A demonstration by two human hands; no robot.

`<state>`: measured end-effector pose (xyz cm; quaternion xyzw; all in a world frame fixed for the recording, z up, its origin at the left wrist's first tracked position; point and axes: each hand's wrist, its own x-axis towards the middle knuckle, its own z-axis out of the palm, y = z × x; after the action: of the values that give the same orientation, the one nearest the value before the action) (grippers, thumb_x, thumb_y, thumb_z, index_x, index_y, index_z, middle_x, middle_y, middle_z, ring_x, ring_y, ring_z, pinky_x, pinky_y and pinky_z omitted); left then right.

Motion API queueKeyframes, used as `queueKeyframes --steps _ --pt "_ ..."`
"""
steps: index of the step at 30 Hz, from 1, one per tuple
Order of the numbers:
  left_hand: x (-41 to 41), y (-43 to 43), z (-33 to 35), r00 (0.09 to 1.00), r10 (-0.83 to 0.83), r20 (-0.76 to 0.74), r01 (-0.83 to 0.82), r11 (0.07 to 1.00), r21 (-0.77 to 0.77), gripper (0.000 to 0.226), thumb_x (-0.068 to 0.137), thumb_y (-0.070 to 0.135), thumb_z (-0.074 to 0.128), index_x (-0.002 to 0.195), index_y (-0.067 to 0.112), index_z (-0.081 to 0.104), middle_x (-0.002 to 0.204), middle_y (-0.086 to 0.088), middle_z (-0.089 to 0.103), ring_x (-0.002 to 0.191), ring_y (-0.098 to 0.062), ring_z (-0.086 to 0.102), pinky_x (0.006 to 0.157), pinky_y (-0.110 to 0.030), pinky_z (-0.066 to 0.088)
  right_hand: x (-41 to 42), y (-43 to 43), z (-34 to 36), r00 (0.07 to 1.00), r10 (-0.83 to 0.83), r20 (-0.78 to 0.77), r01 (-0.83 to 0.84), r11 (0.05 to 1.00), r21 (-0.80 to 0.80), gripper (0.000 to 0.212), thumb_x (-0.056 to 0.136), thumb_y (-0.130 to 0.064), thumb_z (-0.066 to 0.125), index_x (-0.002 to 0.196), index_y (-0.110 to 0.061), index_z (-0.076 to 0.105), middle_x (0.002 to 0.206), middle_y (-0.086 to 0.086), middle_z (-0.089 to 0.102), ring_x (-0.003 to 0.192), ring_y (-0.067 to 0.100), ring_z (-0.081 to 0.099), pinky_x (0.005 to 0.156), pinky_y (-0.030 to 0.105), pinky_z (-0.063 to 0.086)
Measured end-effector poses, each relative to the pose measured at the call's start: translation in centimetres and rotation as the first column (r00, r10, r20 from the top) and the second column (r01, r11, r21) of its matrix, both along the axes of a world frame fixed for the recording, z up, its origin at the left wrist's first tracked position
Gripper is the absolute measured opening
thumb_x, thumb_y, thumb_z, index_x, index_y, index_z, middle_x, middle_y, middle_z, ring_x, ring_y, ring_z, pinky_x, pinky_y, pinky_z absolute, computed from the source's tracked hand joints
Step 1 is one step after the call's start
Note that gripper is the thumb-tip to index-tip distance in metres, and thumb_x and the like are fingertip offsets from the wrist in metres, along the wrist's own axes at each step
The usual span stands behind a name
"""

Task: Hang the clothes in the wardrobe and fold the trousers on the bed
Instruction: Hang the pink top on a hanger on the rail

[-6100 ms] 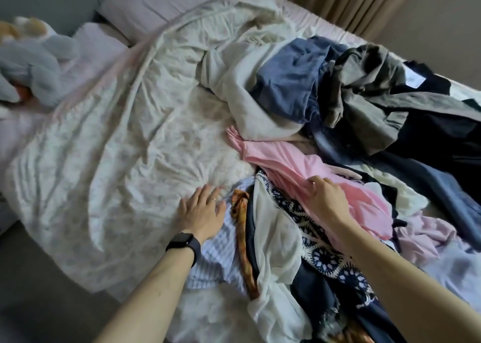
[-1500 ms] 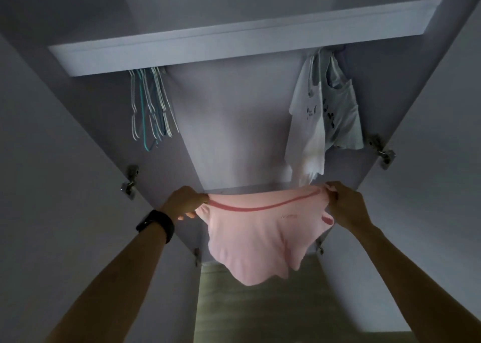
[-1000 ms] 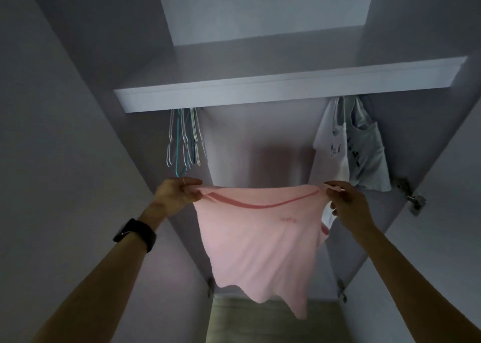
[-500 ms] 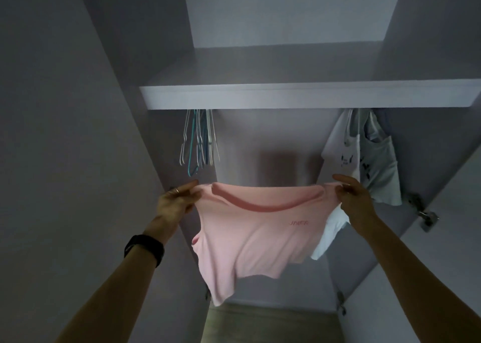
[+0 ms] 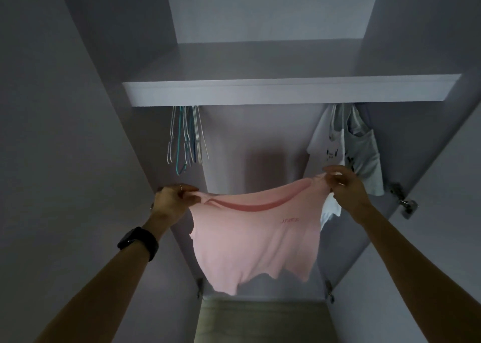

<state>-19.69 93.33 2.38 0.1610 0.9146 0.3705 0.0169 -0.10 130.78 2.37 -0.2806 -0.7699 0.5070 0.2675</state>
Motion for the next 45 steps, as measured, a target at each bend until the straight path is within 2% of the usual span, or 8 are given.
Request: queueKeyframes --steps 3,7,12,17,26,33,40,45 --pt "0.4 0.2 0.5 0.998 -0.015 -0.057 0.013 0.999 -0.038 0.016 0.081 0.030 0.083 0.093 0.019 0.081 0.081 0.004 0.070 0.078 -0.013 0.062 0.057 0.001 0.034 0.3 0.9 -0.3 0.992 0.064 0.108 -0.085 0.976 0.200 0.020 0.100 -0.011 0.060 0.114 -0.011 0.074 0.107 0.003 0.071 0.097 0.023 0.064 0.092 0.038 0.051" --pt "1.9 -0.3 1.3 0.996 0.049 -0.068 -0.055 0.995 -0.087 0.014 0.087 0.037 0.076 0.090 0.023 0.076 0.077 0.005 0.063 0.083 -0.018 0.062 0.063 -0.019 0.035 -0.2 2.0 -0.2 0.972 0.120 0.203 -0.195 0.894 0.404 0.008 0.094 -0.019 0.070 0.097 -0.012 0.074 0.090 0.005 0.074 0.086 0.024 0.065 0.074 0.022 0.039" --pt "4.9 -1.4 3.7 0.985 0.168 -0.047 -0.170 0.984 -0.058 0.043 0.072 0.060 0.068 0.083 0.019 0.074 0.069 0.000 0.066 0.077 -0.023 0.064 0.067 -0.031 0.046 -2.3 2.2 0.0 0.994 0.096 0.057 -0.111 0.830 0.547 0.012 0.094 -0.017 0.070 0.091 -0.006 0.071 0.086 0.017 0.068 0.080 0.036 0.063 0.072 0.034 0.044" --pt "7.6 -1.2 5.2 0.963 0.245 -0.114 -0.252 0.966 -0.053 0.017 0.083 0.044 0.078 0.091 0.030 0.076 0.092 0.001 0.073 0.092 -0.021 0.065 0.077 -0.031 0.048 -3.7 2.6 -0.6 0.971 0.224 0.083 -0.229 0.777 0.587 0.008 0.096 -0.009 0.064 0.097 -0.003 0.069 0.094 0.018 0.068 0.086 0.039 0.063 0.073 0.030 0.038" --pt "12.4 -4.3 6.4 0.830 0.454 -0.323 -0.527 0.828 -0.190 0.031 0.092 0.061 0.056 0.101 0.038 0.075 0.116 0.008 0.057 0.113 -0.021 0.048 0.093 -0.038 0.043 -5.4 -2.2 -1.9 0.876 0.399 0.271 -0.481 0.688 0.543 0.010 0.100 -0.019 0.056 0.100 -0.015 0.065 0.104 0.009 0.070 0.092 0.036 0.063 0.073 0.039 0.049" --pt "10.3 -5.0 8.2 0.576 -0.014 -0.818 -0.533 0.752 -0.388 0.043 0.092 0.045 0.045 0.087 0.023 0.082 0.114 -0.005 0.072 0.116 -0.035 0.063 0.100 -0.050 0.043 -12.5 -7.5 0.4 0.730 0.441 0.522 -0.681 0.532 0.504 0.019 0.097 -0.030 0.053 0.114 -0.025 0.061 0.119 -0.002 0.068 0.106 0.027 0.063 0.081 0.033 0.053" --pt "5.2 -7.0 5.2 0.473 -0.267 -0.840 -0.610 0.589 -0.530 0.018 0.088 0.026 0.075 0.104 0.022 0.080 0.147 -0.013 0.053 0.144 -0.045 0.034 0.116 -0.071 0.001 -22.5 -12.0 1.0 0.794 0.442 0.417 -0.592 0.717 0.368 0.050 0.098 -0.052 0.052 0.133 -0.017 0.052 0.135 0.005 0.061 0.121 0.031 0.058 0.093 0.034 0.047" --pt "2.4 -10.2 2.9 0.373 -0.316 -0.872 -0.671 0.557 -0.489 0.015 0.092 0.028 0.071 0.101 0.020 0.080 0.149 -0.011 0.050 0.144 -0.043 0.034 0.114 -0.072 0.018 -28.2 -14.1 -0.5 0.852 0.394 0.346 -0.503 0.799 0.329 0.074 0.101 -0.054 0.046 0.153 -0.006 0.026 0.150 0.015 0.048 0.131 0.038 0.051 0.103 0.041 0.047"
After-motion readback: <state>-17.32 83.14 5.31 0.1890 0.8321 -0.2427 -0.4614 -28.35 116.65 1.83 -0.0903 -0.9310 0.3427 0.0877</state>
